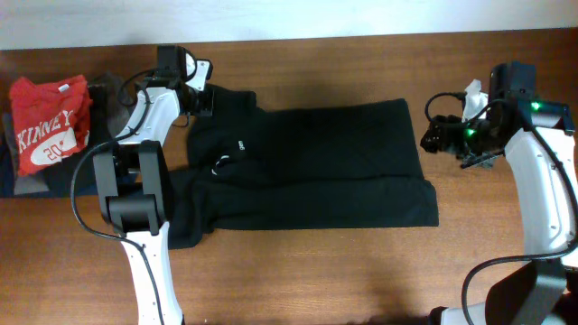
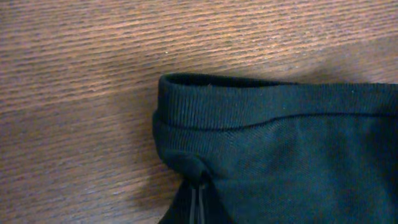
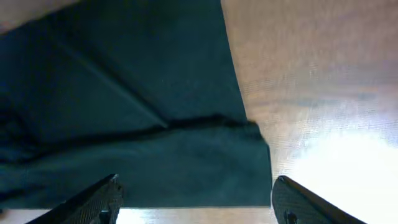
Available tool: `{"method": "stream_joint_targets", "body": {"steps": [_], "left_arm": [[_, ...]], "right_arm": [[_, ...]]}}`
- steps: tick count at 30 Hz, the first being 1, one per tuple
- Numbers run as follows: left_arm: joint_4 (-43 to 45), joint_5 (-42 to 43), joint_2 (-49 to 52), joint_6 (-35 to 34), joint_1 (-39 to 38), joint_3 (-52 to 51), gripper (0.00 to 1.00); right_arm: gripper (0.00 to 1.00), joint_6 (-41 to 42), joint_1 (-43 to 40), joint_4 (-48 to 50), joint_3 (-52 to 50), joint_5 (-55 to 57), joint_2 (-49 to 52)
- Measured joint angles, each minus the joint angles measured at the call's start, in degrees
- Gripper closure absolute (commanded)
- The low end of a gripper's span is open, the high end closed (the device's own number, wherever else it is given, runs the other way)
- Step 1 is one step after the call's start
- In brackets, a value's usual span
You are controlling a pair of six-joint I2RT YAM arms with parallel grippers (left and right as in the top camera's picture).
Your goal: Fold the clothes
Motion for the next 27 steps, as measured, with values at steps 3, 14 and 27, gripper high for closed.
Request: {"method": "stream_joint_targets", "body": {"steps": [3,14,27], "left_arm": [[-1.60,0.20,0.00,0.02,0.00,0.52,1.00],[-13.25,0.22,-1.31,0.00,0.00,8.52,1.00],[-14.05,0.22,-1.31,-1.55,0.00,8.52,0.99]], "right_arm": [[0.31,0.13,0.22,3.39,0.02,-0.24,0.04],[0.31,-2.08,3.82,31.52,0.11,-0.22,18.32],[0.32,-1.77,4.90,56.39,0.57,-0.81,35.43]]}}
